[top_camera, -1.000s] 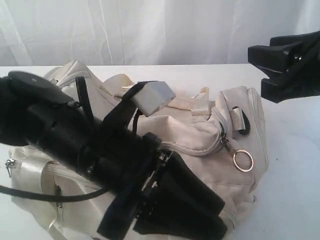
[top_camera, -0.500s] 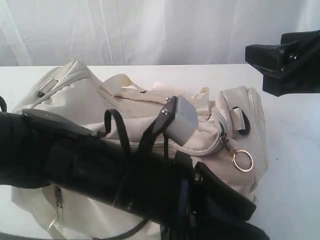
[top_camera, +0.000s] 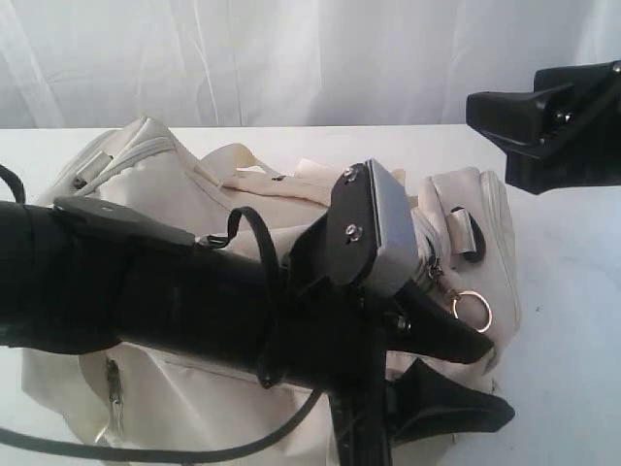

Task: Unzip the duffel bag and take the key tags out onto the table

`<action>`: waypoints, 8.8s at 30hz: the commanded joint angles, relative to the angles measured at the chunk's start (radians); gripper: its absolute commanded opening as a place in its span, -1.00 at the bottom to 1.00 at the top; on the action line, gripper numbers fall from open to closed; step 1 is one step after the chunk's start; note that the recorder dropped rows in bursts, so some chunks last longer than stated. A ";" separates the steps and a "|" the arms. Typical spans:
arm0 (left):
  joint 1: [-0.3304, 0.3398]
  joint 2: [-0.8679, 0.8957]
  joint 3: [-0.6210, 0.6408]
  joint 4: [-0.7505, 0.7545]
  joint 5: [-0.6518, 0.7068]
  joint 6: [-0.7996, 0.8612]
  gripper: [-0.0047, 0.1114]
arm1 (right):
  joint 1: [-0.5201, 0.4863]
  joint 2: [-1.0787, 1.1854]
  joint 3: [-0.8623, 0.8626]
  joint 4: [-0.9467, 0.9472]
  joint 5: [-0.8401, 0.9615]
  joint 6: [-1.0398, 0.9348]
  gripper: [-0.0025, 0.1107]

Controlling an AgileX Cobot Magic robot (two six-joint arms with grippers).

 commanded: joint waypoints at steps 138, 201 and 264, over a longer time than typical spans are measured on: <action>-0.085 -0.116 -0.186 0.122 -0.519 0.156 -0.92 | -0.001 0.055 0.002 0.005 0.040 0.004 0.12; -0.085 -0.179 -0.187 0.115 -0.663 0.058 -0.92 | -0.001 0.026 0.107 0.031 -0.344 -0.392 -0.04; -0.085 -0.179 -0.187 0.106 -0.647 0.056 -0.92 | -0.001 0.051 0.107 0.040 -0.400 -0.483 -0.95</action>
